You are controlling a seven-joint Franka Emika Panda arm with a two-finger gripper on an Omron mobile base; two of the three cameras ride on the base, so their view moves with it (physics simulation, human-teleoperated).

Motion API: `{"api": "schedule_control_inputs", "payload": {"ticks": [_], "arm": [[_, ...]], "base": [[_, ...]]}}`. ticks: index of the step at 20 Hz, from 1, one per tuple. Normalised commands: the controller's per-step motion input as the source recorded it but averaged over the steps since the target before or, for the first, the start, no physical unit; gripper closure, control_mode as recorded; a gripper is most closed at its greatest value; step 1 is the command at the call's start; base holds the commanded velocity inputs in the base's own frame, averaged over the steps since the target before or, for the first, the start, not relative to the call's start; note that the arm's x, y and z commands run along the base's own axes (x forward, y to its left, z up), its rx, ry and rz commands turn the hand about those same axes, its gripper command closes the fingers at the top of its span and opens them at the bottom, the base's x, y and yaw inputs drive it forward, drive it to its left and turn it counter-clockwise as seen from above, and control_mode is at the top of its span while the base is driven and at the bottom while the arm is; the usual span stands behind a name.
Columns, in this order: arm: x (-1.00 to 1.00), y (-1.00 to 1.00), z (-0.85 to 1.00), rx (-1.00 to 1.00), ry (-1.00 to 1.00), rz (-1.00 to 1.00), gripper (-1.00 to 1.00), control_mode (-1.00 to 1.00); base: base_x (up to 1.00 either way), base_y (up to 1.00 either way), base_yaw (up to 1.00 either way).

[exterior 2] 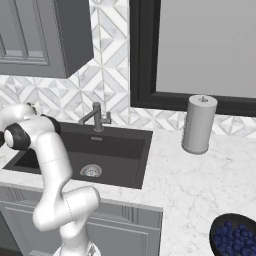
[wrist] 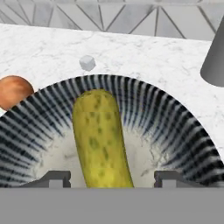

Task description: Pick the cucumber from the sink and place it in the bowl. Then pick the bowl and place it in the microwave. Then close the microwave door and press the start button.

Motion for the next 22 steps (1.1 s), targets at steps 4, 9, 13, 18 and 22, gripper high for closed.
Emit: {"api": "schedule_control_inputs", "payload": {"ticks": [4,9,13,18,22], "arm": [[-0.24,-0.24,0.03,0.04,0.0,-0.01,-1.0,-1.0],[-0.41,-0.29,0.37,0.09,0.0,-0.12,-1.0,-1.0],[-0.44,-0.52,0.32,0.13,0.07,-0.25,-1.0,-1.0],[-0.11,-0.54,0.12,0.17,0.31,-0.2,-1.0,-1.0],[0.29,-0.21,0.0,0.13,0.41,-0.03,-1.0,-1.0]], "base": [[0.0,0.0,0.0],[0.0,0.0,0.0],[0.0,0.0,0.0],[0.0,0.0,0.0],[0.0,0.0,0.0]]}}
